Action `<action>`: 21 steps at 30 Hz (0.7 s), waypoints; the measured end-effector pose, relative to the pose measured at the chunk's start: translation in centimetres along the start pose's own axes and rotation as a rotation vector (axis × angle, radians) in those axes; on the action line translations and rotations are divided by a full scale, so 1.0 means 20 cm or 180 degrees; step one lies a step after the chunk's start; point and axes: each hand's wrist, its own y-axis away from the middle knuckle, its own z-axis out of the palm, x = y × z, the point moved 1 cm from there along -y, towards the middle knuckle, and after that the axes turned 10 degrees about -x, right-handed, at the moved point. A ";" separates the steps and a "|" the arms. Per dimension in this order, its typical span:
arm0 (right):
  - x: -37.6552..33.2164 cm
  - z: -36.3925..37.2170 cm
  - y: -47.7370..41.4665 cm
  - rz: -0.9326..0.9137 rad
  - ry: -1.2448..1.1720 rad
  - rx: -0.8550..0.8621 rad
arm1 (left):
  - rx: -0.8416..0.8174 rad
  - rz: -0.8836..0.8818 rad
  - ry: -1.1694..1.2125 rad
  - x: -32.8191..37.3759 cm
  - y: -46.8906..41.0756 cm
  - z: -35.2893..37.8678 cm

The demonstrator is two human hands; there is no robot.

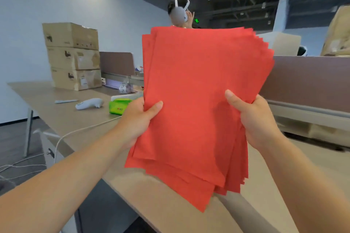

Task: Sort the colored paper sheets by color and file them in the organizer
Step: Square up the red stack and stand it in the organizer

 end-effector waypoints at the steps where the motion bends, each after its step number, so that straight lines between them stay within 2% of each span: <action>1: -0.05 0.00 0.00 -0.0124 0.0169 -0.0078 | 0.0084 0.0113 -0.0018 0.04 0.00 0.01; 4: -0.15 0.01 0.03 -0.0456 0.0779 -0.0034 | 0.0098 0.0064 0.0150 0.15 0.01 0.04; 6: -0.18 0.00 0.03 -0.0536 0.0880 0.0085 | -0.0041 -0.0120 0.0493 0.20 0.01 0.04; 9: -0.15 0.00 0.02 -0.0234 0.0476 -0.0057 | -0.0152 -0.0141 0.0972 0.22 0.02 0.04; 12: -0.09 0.01 0.01 0.0236 0.0189 -0.0046 | -0.0219 -0.0278 0.1075 0.22 0.02 0.05; 15: -0.13 -0.01 0.00 -0.0027 0.0021 -0.0015 | -0.0379 -0.0088 0.1337 0.29 0.02 0.06; 18: -0.21 -0.04 0.00 -0.0454 -0.0373 -0.0367 | -0.0509 0.0363 0.1446 0.37 0.03 0.03; 20: -0.17 -0.06 -0.02 -0.0074 -0.0500 -0.0446 | -0.0533 -0.0013 0.1381 0.33 0.00 0.02; 21: -0.11 -0.08 -0.03 0.0420 -0.0461 -0.0418 | -0.0556 -0.0487 0.1267 0.27 -0.02 0.01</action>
